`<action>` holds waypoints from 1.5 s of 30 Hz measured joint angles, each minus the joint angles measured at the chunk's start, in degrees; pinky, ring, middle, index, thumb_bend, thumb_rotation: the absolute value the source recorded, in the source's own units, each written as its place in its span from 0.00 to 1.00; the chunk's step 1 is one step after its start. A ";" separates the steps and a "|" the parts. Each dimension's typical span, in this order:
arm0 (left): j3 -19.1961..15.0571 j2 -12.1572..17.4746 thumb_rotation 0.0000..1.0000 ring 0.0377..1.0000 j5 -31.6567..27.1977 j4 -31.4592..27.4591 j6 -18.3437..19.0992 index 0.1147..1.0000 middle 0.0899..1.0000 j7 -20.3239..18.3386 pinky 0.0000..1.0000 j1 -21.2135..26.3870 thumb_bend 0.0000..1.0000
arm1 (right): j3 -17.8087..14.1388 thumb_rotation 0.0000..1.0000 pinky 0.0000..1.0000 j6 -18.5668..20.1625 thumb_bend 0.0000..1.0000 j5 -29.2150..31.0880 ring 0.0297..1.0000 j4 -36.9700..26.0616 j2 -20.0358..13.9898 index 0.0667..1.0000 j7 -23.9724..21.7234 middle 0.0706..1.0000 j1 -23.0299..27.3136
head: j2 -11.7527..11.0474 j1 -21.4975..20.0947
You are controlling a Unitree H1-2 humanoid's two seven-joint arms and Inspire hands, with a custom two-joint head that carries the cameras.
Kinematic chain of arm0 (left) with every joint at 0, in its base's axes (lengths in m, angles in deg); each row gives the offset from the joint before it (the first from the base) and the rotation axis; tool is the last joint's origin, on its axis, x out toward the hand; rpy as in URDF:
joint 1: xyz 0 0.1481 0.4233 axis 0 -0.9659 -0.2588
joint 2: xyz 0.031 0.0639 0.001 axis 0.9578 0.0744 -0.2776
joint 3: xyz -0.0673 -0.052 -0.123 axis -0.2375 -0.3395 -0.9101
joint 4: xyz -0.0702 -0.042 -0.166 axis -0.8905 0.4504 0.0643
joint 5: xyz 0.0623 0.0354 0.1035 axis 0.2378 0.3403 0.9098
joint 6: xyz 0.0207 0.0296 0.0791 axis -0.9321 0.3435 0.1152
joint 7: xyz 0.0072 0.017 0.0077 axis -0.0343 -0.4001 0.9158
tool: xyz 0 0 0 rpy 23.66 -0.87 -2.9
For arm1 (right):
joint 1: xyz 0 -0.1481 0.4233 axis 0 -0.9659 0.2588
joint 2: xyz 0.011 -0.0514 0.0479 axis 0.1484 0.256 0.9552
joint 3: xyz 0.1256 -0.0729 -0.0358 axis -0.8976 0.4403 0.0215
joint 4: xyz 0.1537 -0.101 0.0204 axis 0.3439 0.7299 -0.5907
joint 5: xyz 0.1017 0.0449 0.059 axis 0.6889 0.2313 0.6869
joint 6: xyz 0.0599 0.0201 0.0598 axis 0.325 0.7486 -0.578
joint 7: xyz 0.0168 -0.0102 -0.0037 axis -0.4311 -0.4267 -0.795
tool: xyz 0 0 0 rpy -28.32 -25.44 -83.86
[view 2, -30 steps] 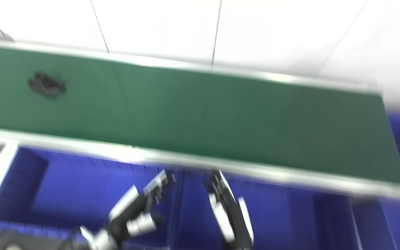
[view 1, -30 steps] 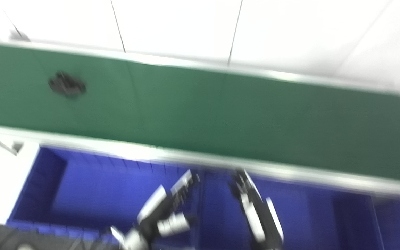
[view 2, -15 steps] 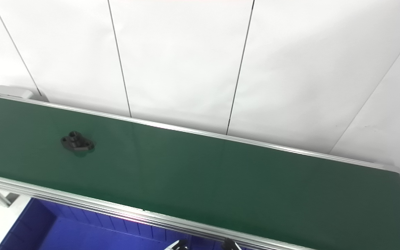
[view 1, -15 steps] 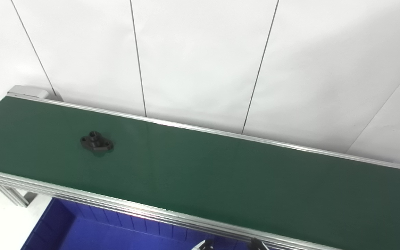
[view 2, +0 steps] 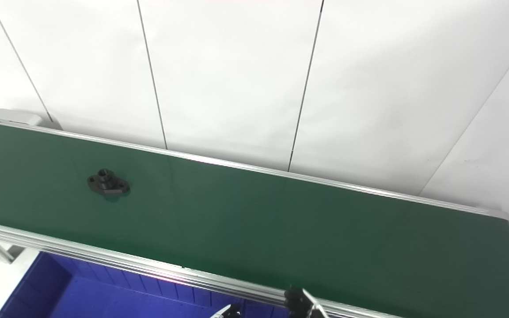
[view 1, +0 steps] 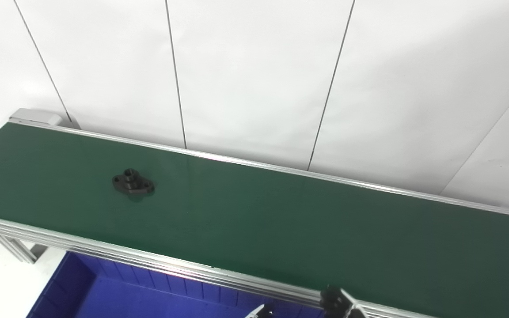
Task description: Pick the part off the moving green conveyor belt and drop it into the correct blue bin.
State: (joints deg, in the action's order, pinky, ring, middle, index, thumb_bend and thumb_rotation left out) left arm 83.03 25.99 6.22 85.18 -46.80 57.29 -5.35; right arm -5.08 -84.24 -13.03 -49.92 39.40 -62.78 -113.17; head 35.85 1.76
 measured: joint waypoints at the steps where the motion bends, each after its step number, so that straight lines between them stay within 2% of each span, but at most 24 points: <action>1: 0.06 -0.08 0.85 0.93 0.01 0.00 0.08 0.98 0.97 0.00 0.79 0.07 0.91 | -0.04 0.37 0.67 -0.04 0.69 -1.44 0.75 -1.06 0.27 0.77 0.43 0.78 0.50 | 0.44 -0.79; 4: 0.11 -0.18 0.83 0.95 -0.14 -0.18 0.53 1.00 1.00 -0.08 0.81 0.48 0.93 | -0.12 0.42 0.70 0.30 0.75 -7.05 0.78 -4.50 0.94 0.78 0.51 0.80 3.28 | 1.06 -1.67; 5: 0.07 -0.16 0.83 0.95 -0.19 -0.39 0.87 1.00 0.99 -0.10 0.81 0.54 0.92 | -0.24 0.43 0.70 0.67 0.79 -8.44 0.78 -5.12 1.03 0.80 0.47 0.81 4.02 | 1.33 -2.11; 6: 0.02 -0.15 0.82 0.94 -0.23 -0.93 1.61 1.00 0.99 -0.13 0.81 0.54 0.91 | -0.52 0.44 0.70 1.60 0.85 -10.14 0.78 -5.60 1.09 0.81 0.35 0.83 6.15 | 1.33 -2.29; 8: 0.00 -0.10 0.83 0.94 -0.29 -2.20 2.34 1.00 0.99 -0.15 0.82 0.53 0.90 | -1.31 0.45 0.70 4.78 0.87 -12.47 0.78 -6.07 0.97 0.82 -0.76 0.83 10.60 | 1.33 -2.29; 12: 0.02 -0.02 0.83 0.95 -0.46 -2.29 2.50 1.00 0.99 -0.19 0.84 0.62 0.91 | -1.85 0.48 0.71 9.16 0.89 -14.20 0.79 -7.03 1.23 0.84 -2.09 0.86 17.25 | 1.50 -2.29; 18: -0.07 0.23 0.82 0.97 -1.62 -2.29 2.61 1.00 1.00 -0.79 0.86 0.58 0.90 | -1.46 0.47 0.74 13.93 0.91 -15.72 0.79 -8.62 2.85 0.84 -3.45 0.85 20.79 | 1.85 -2.81; 21: -0.06 0.26 0.82 0.98 -1.77 -2.29 2.63 1.00 1.00 -1.15 0.87 0.59 0.90 | -1.39 0.47 0.74 14.82 0.92 -17.46 0.79 -8.25 3.25 0.84 -3.47 0.83 23.15 | 1.86 -3.43; 24: -0.20 0.29 0.82 0.98 -1.81 -2.27 2.63 1.00 1.00 -1.24 0.88 0.63 0.91 | -0.80 0.49 0.72 15.25 0.93 -20.24 0.78 -7.52 3.82 0.85 -3.46 0.82 26.62 | 1.94 -3.69; 25: -0.22 0.31 0.82 0.97 -1.81 -2.25 2.62 1.00 1.00 -1.33 0.87 0.66 0.90 | -0.50 0.52 0.68 15.50 0.93 -21.61 0.76 -7.26 3.94 0.86 -3.47 0.82 27.73 | 2.03 -3.78; 30: -0.29 0.42 0.83 0.96 -1.79 -2.21 2.63 1.00 1.00 -1.45 0.85 0.80 0.90 | 0.36 0.55 0.61 20.50 0.93 -28.41 0.74 -5.18 4.06 0.89 -5.40 0.82 32.52 | 2.29 -3.52; 32: -0.15 0.41 0.84 0.97 -1.77 -2.21 2.63 1.00 1.00 -1.58 0.86 0.84 0.91 | 0.45 0.56 0.66 22.05 0.95 -30.40 0.79 -3.71 3.93 0.89 -6.27 0.85 34.82 | 2.21 -3.52; 37: 0.12 0.33 0.84 0.97 -1.75 -2.21 2.63 1.00 1.00 -1.81 0.87 0.86 0.92 | 0.75 0.61 0.71 26.03 0.99 -33.92 0.83 1.84 3.18 0.91 -8.88 0.87 42.10 | 2.38 -3.17; 40: 0.54 0.13 0.84 0.97 -1.50 -2.21 2.85 1.00 1.00 -1.79 0.85 0.85 0.92 | 1.05 0.60 0.72 28.42 1.00 -34.99 0.83 5.63 2.84 0.90 -10.35 0.87 45.91 | 2.56 -2.82; 45: 1.98 -1.00 0.85 0.95 -0.44 -2.20 2.86 1.00 1.00 -1.43 0.82 0.81 0.92 | 2.77 0.60 0.71 29.64 1.00 -36.17 0.81 12.37 2.08 0.89 -10.69 0.85 51.08 | 2.65 -2.64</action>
State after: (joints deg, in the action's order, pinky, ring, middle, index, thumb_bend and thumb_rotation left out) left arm 85.01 24.99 5.79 82.98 -43.94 55.85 -4.54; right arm -2.32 -54.60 -49.20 -37.55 41.48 -73.47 -62.09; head 38.50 -0.88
